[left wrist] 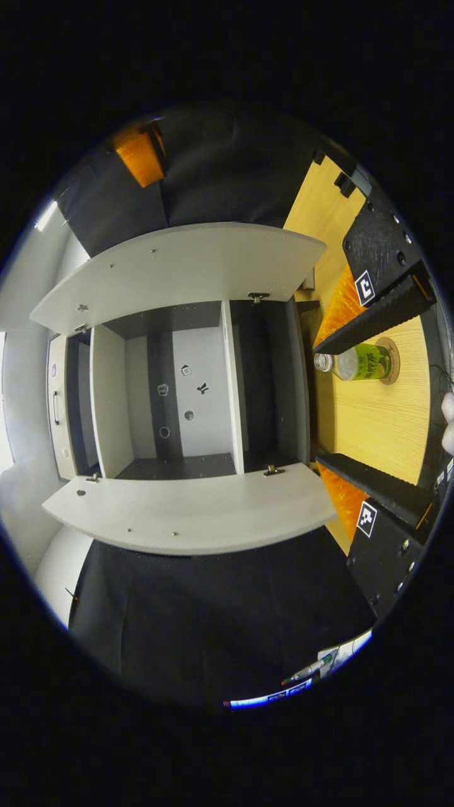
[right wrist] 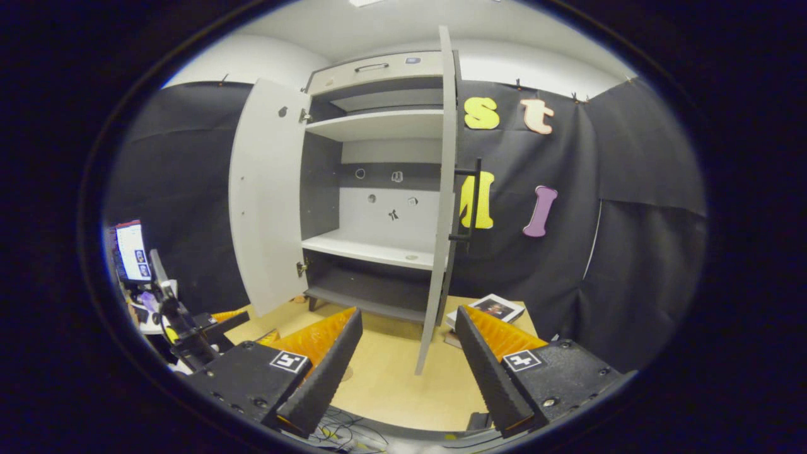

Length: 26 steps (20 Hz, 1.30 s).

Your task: Grasp the bottle in the cabinet with the left hand and place it on the coaster, then close the right door with the right hand and the left door with the left hand.

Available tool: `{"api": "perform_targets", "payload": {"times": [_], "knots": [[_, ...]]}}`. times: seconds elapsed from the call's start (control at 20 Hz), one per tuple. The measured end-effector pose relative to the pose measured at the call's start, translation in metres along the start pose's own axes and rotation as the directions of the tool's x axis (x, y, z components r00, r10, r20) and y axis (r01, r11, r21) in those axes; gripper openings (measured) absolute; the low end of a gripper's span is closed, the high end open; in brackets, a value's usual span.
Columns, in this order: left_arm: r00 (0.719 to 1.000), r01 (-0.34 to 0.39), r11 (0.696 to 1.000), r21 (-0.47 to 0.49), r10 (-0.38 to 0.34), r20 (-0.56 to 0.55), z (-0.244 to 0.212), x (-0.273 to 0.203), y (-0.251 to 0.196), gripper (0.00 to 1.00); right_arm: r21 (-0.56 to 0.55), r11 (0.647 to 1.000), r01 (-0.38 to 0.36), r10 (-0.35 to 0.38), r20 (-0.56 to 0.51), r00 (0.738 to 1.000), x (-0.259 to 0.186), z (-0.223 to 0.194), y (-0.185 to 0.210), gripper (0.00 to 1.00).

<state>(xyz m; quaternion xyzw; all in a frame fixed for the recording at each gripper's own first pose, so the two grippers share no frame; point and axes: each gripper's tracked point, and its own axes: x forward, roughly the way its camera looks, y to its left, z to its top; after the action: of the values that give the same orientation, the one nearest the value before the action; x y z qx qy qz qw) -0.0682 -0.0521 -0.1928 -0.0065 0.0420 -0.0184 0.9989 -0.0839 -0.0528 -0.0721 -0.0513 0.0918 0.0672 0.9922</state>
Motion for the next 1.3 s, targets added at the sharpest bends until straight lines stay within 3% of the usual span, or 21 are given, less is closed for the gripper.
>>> {"api": "perform_targets", "payload": {"times": [0.3, 0.55, 0.85, 1.05, 1.15, 1.3], "knots": [[0.993, -0.114, 0.99, -0.078, 0.113, -0.014, 0.07, -0.093, 0.022, 0.96, 0.062, 0.995, -0.079, 0.076, 0.041, 0.996, 0.0, 0.005, -0.003, 0.97], [0.979, -0.201, 0.976, -0.084, 0.198, -0.041, 0.099, -0.124, 0.078, 0.96, 0.034, 0.999, -0.009, 0.006, 0.093, 0.996, 0.006, 0.031, -0.014, 0.98], [0.99, -0.143, 0.985, -0.097, 0.141, -0.027, 0.11, -0.123, 0.132, 0.96, 0.024, 0.986, 0.164, -0.166, 0.114, 0.98, 0.008, 0.064, -0.017, 0.98], [0.997, -0.074, 0.99, -0.117, 0.074, -0.012, 0.102, -0.119, 0.161, 0.96, 0.029, 0.942, 0.335, -0.334, 0.185, 0.924, -0.008, 0.109, -0.04, 0.97], [0.998, -0.057, 0.993, -0.103, 0.056, -0.01, 0.1, -0.118, 0.171, 0.95, 0.035, 0.924, 0.38, -0.379, 0.207, 0.902, -0.007, 0.126, -0.05, 0.97], [0.999, -0.037, 0.994, -0.101, 0.036, -0.004, 0.1, -0.116, 0.176, 0.94, 0.023, 0.91, 0.415, -0.412, 0.185, 0.892, 0.015, 0.137, -0.075, 0.97]]}}
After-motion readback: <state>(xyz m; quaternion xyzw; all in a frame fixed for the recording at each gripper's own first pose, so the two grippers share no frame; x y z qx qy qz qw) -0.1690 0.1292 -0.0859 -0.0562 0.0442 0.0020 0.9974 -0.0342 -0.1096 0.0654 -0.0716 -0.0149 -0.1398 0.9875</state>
